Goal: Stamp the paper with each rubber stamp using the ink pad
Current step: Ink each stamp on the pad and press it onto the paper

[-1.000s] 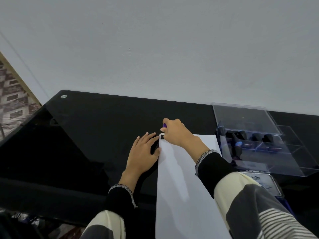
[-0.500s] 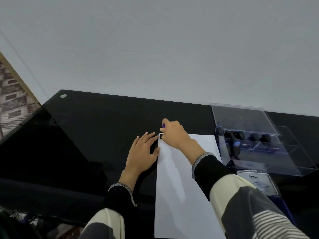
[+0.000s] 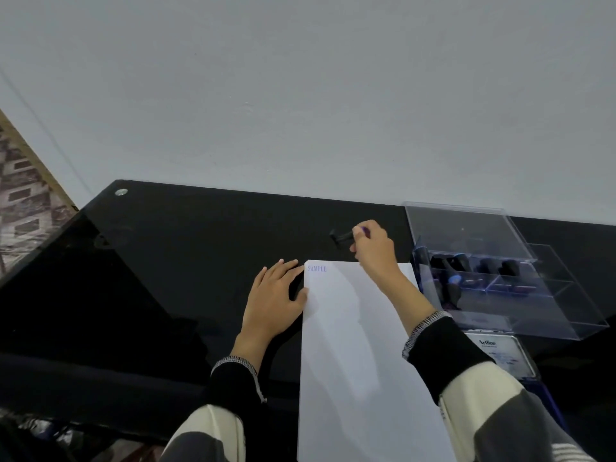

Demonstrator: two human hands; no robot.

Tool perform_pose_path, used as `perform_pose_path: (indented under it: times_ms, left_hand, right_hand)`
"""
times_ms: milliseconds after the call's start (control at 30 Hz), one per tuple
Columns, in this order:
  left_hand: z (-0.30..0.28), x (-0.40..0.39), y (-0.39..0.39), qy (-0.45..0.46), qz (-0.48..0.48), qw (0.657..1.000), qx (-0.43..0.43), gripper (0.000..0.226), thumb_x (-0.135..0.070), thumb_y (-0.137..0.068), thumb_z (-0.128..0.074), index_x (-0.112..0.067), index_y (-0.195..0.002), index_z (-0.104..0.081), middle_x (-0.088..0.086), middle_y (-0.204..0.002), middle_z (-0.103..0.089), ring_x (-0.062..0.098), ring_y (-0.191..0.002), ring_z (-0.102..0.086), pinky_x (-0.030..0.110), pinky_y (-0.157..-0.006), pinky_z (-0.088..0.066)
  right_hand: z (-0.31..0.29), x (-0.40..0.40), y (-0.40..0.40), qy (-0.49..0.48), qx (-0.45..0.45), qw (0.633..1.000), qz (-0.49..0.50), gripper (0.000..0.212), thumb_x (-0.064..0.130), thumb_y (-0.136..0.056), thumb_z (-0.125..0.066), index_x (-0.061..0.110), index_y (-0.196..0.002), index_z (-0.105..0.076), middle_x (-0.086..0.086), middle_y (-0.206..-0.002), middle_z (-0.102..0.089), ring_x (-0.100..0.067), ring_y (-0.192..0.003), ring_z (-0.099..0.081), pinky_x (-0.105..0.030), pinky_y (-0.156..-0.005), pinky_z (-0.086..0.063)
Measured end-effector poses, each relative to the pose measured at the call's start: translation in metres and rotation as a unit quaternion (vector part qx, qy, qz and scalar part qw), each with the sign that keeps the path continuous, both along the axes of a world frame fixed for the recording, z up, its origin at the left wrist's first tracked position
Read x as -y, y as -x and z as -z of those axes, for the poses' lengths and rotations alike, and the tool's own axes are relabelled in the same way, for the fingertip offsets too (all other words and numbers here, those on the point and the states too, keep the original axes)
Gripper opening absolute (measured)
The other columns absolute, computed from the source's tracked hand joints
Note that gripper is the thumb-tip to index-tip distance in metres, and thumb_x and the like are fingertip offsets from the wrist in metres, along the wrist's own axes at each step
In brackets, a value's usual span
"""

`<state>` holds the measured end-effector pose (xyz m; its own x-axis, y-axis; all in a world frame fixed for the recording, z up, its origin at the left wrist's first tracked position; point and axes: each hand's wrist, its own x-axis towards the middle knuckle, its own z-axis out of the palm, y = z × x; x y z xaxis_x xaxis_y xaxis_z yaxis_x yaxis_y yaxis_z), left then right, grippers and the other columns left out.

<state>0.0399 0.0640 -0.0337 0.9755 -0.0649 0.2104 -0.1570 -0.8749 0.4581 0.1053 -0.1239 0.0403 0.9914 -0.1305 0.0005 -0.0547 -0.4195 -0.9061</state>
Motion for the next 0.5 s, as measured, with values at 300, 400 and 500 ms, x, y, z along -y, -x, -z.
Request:
perform_pose_path:
  times_ms: [300, 400, 500]
  left_hand:
    - [0.0, 0.0, 0.001, 0.011, 0.004, 1.0, 0.006, 0.047, -0.038, -0.095, -0.051, -0.03, -0.141, -0.048, -0.011, -0.15, -0.039, 0.007, -0.145, -0.021, 0.03, -0.12, -0.006]
    - [0.0, 0.0, 0.0, 0.023, 0.004, 1.0, 0.004, 0.045, -0.038, -0.094, -0.052, -0.031, -0.138, -0.051, -0.011, -0.15, -0.04, 0.007, -0.144, -0.021, 0.03, -0.12, -0.006]
    - [0.001, -0.001, -0.001, 0.027, 0.002, 1.0, 0.0, 0.043, -0.039, -0.093, -0.053, -0.032, -0.136, -0.053, -0.012, -0.149, -0.04, 0.007, -0.144, -0.021, 0.032, -0.12, -0.008]
  right_hand:
    - [0.024, 0.013, 0.014, -0.193, -0.084, 0.972, 0.103, 0.018, 0.016, -0.101, -0.035, 0.014, -0.105, -0.053, -0.006, -0.08, -0.054, -0.013, -0.072, -0.05, -0.036, -0.078, -0.053]
    - [0.032, 0.014, 0.02, -0.194, -0.066, 0.973, 0.11, 0.018, 0.015, -0.101, -0.036, 0.013, -0.105, -0.053, -0.006, -0.081, -0.053, -0.012, -0.072, -0.05, -0.031, -0.073, -0.052]
    - [0.034, 0.016, 0.023, -0.18, -0.043, 0.976, 0.113, 0.016, 0.014, -0.101, -0.036, 0.014, -0.104, -0.053, -0.005, -0.082, -0.053, -0.012, -0.074, -0.051, -0.028, -0.071, -0.053]
